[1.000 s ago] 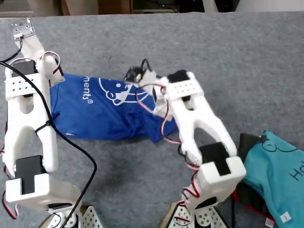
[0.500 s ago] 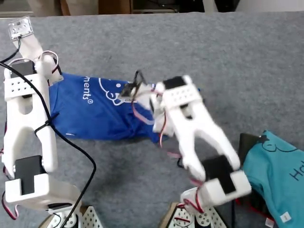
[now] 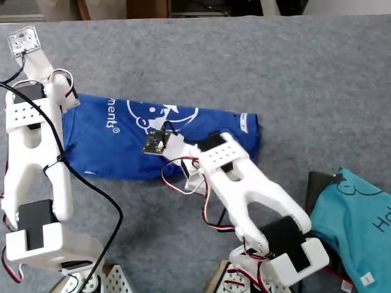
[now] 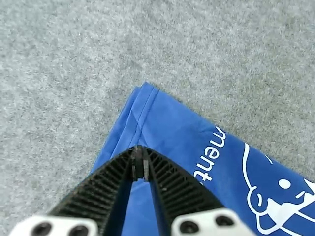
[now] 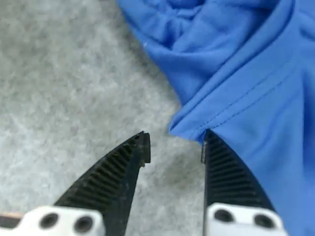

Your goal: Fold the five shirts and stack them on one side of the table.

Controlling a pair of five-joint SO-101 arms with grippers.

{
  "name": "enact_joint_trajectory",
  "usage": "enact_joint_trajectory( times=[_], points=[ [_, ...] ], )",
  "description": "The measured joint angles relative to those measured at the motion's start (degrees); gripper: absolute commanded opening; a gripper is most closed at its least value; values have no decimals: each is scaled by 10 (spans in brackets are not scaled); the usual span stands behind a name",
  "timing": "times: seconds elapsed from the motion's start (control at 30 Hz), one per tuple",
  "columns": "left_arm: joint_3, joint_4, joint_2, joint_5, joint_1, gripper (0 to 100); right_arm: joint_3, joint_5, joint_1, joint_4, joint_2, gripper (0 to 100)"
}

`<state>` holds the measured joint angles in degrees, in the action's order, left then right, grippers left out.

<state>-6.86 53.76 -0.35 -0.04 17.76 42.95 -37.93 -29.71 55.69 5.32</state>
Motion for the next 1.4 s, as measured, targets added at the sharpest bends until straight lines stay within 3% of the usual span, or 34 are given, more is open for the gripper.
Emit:
enact_joint_trajectory(
  times=[0.1,0.23,0.63,0.93,1.2,1.3,1.4],
  points=[
    [0,0,0,0,0,19,3,2,0,-25,-24,174],
    [0,0,0,0,1,19,-11,21,9,-36,-40,9],
    [0,0,0,0,2,19,-33,27,73,-62,-48,5],
    [0,0,0,0,2,19,-249,27,91,85,-49,6],
    [0,0,0,0,2,19,-360,-7,91,107,-131,9],
    [0,0,0,0,2,19,-421,-17,98,109,-189,72],
    [0,0,0,0,2,19,-483,-18,111,121,-242,236]
  ],
)
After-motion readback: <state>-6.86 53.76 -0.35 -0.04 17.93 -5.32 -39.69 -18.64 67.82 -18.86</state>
